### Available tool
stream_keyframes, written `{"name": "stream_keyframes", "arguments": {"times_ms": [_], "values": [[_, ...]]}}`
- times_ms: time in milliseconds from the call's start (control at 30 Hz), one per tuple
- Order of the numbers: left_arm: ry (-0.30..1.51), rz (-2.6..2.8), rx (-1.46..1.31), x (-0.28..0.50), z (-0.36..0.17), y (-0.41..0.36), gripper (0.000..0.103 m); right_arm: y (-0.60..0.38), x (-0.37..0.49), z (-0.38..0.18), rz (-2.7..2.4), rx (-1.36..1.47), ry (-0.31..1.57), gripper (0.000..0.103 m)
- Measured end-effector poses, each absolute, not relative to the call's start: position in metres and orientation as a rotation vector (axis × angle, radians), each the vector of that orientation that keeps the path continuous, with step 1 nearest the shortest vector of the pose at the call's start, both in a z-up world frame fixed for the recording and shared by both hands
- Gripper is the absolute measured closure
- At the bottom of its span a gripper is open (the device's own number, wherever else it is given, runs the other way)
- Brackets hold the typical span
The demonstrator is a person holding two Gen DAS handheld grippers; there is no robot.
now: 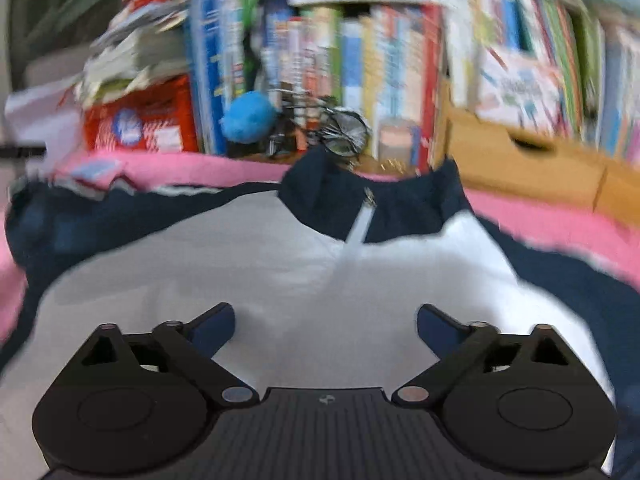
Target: Fold clothes
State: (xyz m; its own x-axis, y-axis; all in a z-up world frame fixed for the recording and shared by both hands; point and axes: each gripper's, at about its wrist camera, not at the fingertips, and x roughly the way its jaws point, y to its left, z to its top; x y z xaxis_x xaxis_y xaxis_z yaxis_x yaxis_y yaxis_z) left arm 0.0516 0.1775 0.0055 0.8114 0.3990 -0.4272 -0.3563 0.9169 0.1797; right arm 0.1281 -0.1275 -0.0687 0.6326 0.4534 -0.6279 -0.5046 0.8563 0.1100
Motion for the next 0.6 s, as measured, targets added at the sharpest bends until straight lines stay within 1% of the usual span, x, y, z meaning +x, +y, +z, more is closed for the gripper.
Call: {"name": "stream_keyframes", "arguments": {"times_ms": [33, 167, 267, 333, 433, 467, 533, 600], "values": [[0.491, 0.303, 0.102, 0.048, 0.006, 0.156, 0.003, -0.131, 0.128, -0.070, 0.560, -0.062, 0.715, 0.061], [0.548, -0.007, 0.231, 0.031, -0.013, 0.082, 0.000, -0.139, 0.110, -0.068, 0.579, -0.127, 0.679, 0.061], [0.603, 0.017, 0.404, 0.036, -0.042, 0.050, 0.000, -0.151, 0.107, -0.072, 0.526, -0.189, 0.677, 0.059], [0.666, 0.111, 0.452, 0.049, -0.065, 0.065, 0.000, -0.168, 0.109, -0.076, 0.452, -0.201, 0.687, 0.058], [0.714, 0.187, 0.313, 0.053, -0.072, 0.116, 0.000, -0.215, 0.117, -0.080, 0.266, -0.178, 0.688, 0.056], [0.723, 0.214, 0.291, 0.054, -0.071, 0.126, 0.000, -0.233, 0.120, -0.081, 0.196, -0.168, 0.684, 0.056], [0.728, 0.271, 0.298, 0.053, -0.065, 0.132, 0.000, -0.261, 0.123, -0.074, 0.084, -0.102, 0.688, 0.053], [0.732, 0.328, 0.306, 0.053, -0.060, 0.138, 0.000, -0.282, 0.122, -0.066, 0.037, -0.010, 0.687, 0.053]]}}
